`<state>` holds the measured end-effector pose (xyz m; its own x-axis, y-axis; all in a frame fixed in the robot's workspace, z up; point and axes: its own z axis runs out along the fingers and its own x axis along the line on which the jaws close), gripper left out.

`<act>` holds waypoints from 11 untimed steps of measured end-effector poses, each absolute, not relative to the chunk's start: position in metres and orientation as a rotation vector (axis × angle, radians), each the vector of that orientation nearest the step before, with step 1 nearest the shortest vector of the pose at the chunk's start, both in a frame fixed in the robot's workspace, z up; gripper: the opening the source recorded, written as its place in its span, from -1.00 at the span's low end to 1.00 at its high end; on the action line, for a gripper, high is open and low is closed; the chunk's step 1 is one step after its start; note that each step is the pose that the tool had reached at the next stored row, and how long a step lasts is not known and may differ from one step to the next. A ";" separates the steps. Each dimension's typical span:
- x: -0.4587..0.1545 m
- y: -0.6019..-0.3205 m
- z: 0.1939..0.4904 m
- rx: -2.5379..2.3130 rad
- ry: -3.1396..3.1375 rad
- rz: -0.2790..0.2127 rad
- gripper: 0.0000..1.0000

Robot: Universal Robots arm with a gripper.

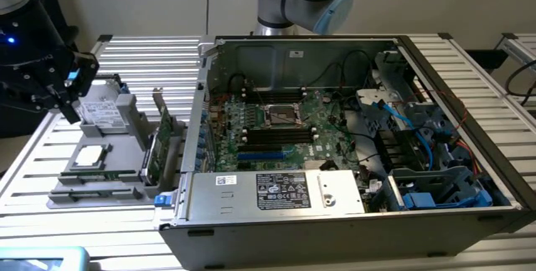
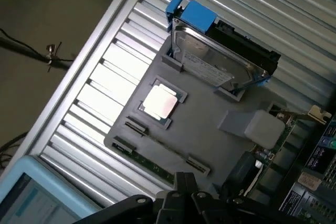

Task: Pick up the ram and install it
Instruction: 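Pick up the ram and move it above insertion slot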

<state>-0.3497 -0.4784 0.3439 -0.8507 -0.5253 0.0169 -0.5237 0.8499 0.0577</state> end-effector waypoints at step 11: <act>-0.350 -0.478 0.343 1.146 -2.897 -0.069 -0.79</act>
